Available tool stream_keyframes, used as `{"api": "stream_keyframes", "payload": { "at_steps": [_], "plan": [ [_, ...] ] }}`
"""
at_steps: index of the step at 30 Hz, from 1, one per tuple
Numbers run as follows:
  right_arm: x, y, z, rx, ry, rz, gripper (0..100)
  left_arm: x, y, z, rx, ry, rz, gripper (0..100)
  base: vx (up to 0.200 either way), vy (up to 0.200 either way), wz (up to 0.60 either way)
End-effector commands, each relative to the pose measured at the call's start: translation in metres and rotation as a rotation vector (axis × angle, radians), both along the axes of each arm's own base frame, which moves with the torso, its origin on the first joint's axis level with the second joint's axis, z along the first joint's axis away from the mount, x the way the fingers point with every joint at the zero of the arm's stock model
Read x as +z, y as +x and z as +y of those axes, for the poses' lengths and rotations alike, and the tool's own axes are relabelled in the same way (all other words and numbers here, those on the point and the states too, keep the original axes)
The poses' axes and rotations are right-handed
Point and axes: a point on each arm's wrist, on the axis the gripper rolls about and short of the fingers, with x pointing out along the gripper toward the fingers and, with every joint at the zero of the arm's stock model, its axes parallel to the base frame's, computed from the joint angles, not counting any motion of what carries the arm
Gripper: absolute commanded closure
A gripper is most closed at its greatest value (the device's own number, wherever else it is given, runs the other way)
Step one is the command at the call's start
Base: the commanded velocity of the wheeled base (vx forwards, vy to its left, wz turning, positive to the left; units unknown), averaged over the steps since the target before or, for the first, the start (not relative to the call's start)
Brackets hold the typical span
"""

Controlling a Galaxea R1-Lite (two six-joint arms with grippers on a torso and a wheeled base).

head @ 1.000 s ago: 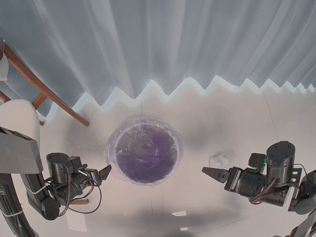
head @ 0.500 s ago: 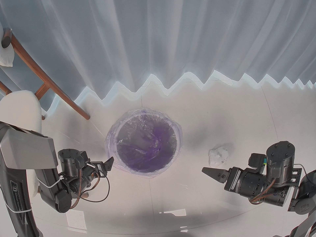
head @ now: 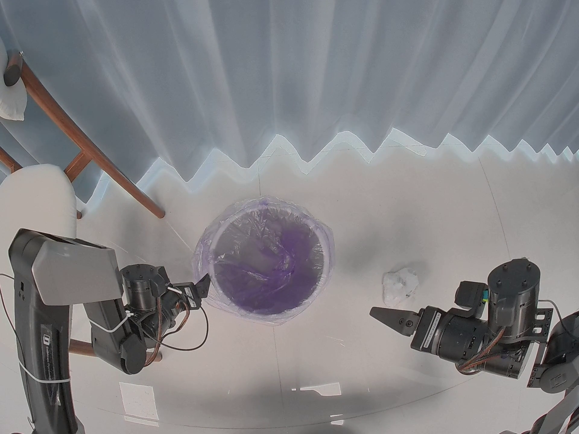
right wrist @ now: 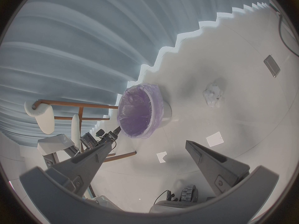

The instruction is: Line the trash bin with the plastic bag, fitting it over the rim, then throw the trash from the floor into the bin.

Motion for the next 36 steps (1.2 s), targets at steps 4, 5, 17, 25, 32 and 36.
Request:
{"api": "stream_keyframes", "payload": {
  "at_steps": [4,5,17,25,32,36],
  "plan": [
    [-0.001,-0.001,-0.001,0.0,-0.001,0.003,0,-0.018,0.013,-0.003,0.0,0.0,0.008,100,0.0,0.0,0.0],
    [-0.001,-0.001,-0.001,0.0,-0.002,0.004,0,-0.017,0.014,-0.003,0.001,-0.002,0.003,100,0.0,0.0,0.0],
    [-0.001,-0.001,-0.001,-0.001,-0.004,0.005,0,-0.036,0.025,0.0,0.016,0.001,0.02,100,0.0,0.0,0.0],
    [-0.003,-0.002,-0.002,-0.003,-0.008,0.013,0,-0.045,0.025,-0.001,0.009,0.018,0.098,100,0.0,0.0,0.0],
    [-0.004,-0.003,-0.003,-0.005,-0.008,0.014,0,-0.048,0.033,-0.005,0.006,0.038,0.166,100,0.0,0.0,0.0],
    [-0.003,-0.003,-0.003,-0.005,-0.008,0.013,0,-0.046,0.042,-0.012,-0.002,0.05,0.183,100,0.0,0.0,0.0]
  ]
}}
